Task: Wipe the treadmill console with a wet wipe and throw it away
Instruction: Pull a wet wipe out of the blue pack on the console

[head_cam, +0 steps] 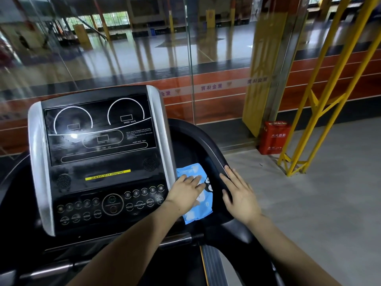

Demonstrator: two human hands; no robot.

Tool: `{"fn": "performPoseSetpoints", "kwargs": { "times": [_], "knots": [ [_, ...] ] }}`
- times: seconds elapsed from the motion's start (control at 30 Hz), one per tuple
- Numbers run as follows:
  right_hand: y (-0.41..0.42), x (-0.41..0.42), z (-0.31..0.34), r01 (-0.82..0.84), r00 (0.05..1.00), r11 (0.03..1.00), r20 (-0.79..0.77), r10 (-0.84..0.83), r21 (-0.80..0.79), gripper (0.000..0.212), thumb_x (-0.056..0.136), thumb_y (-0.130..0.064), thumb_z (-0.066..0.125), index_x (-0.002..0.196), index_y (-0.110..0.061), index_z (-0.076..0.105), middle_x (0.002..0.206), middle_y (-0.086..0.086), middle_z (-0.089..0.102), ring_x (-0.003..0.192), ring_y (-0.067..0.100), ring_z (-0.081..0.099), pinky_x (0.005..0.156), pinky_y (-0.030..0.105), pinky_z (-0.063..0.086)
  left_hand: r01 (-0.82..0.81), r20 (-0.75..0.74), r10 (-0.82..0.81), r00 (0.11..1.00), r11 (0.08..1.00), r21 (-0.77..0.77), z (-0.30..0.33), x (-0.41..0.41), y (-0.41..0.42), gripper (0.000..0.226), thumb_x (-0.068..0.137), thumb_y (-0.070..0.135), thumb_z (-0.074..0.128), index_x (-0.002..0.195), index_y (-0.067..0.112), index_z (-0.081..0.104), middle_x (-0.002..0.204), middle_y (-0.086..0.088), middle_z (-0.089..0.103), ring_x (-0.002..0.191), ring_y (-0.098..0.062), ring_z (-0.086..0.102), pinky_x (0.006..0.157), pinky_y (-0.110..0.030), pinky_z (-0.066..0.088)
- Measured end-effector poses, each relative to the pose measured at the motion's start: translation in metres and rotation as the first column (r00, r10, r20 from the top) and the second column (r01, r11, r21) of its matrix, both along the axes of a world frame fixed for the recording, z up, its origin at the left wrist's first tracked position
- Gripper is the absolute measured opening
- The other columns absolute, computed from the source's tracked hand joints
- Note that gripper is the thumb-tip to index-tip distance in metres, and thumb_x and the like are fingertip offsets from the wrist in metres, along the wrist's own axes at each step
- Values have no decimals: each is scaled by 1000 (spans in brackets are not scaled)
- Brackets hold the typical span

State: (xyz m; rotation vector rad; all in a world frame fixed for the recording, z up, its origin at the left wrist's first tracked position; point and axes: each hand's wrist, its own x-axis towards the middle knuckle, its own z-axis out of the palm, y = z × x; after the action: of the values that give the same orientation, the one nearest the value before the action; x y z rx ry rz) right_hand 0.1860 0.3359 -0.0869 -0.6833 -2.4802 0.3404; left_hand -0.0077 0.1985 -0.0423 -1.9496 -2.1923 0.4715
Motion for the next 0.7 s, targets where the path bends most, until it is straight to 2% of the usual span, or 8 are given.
{"fn": "performPoseSetpoints", "kwargs": {
  "times": [0.1, 0.2, 0.3, 0.37, 0.43, 0.5, 0.6, 0.7],
  "knots": [
    [0, -1, 0, -11, 1000, 1000, -19, 11, 7, 57, 97, -24, 63, 153, -21, 51, 174, -11, 20, 160, 13, 19, 112, 46, 42, -2, 32, 1, 999, 999, 39, 3, 1, -5, 72, 101, 52, 56, 159, 19, 29, 173, -9, 19, 156, -29, 26, 127, -48, 7],
    [-3, 0, 0, 20, 1000, 998, 0, -20, 57, 51, 96, -24, 63, 146, -19, 58, 172, -4, 27, 158, 20, 27, 113, 48, 38, 15, -4, -15, 1000, 995, 98, 4, 0, -20, 73, 99, 60, 53, 157, 20, 35, 171, -7, 25, 158, -30, 23, 127, -58, -7],
    [-10, -4, 5, -39, 997, 978, -50, 50, 207, 38, 91, -17, 68, 129, -16, 69, 157, 6, 52, 148, 29, 44, 112, 48, 37, -1, -71, 13, 997, 988, 157, 5, -4, -47, 73, 97, 61, 54, 156, 20, 41, 166, -5, 38, 156, -32, 28, 124, -68, 0],
    [-17, -17, 11, -133, 981, 956, -102, 165, 262, 31, 90, -11, 71, 120, -13, 73, 138, 6, 65, 128, 31, 60, 105, 43, 44, 1, -112, 20, 993, 982, 187, 3, -8, -63, 73, 100, 59, 50, 159, 19, 36, 166, -5, 37, 158, -33, 22, 123, -69, 5],
    [-24, -37, 17, -209, 967, 954, -100, 235, 213, 24, 93, -9, 71, 116, -12, 75, 120, 3, 69, 107, 27, 64, 92, 41, 55, 0, -142, 28, 989, 982, 191, 3, -12, -74, 71, 104, 55, 45, 161, 16, 30, 168, -5, 33, 160, -33, 11, 123, -69, 6],
    [-26, -58, 20, -232, 971, 968, -43, 237, 90, 20, 96, -10, 69, 114, -10, 76, 114, 2, 68, 101, 25, 61, 82, 42, 60, -11, -162, 40, 986, 985, 172, 2, -15, -83, 69, 106, 51, 40, 163, 14, 25, 171, -5, 28, 161, -33, 0, 123, -68, 3],
    [-22, -84, 19, -219, 969, 974, 101, 224, -53, 24, 102, -15, 61, 121, -11, 74, 124, 2, 64, 113, 23, 56, 87, 43, 59, -21, -152, 48, 987, 985, 171, 3, -15, -90, 67, 106, 45, 40, 163, 13, 24, 171, -5, 27, 161, -32, -4, 125, -66, -2],
    [-20, -92, 13, -226, 952, 973, 204, 230, -44, 24, 103, -17, 59, 121, -12, 74, 128, 3, 61, 118, 23, 53, 94, 40, 56, -16, -151, 43, 988, 984, 178, 3, -14, -91, 66, 106, 41, 40, 163, 11, 26, 170, -6, 28, 161, -33, -3, 126, -63, -3]
  ]
}}
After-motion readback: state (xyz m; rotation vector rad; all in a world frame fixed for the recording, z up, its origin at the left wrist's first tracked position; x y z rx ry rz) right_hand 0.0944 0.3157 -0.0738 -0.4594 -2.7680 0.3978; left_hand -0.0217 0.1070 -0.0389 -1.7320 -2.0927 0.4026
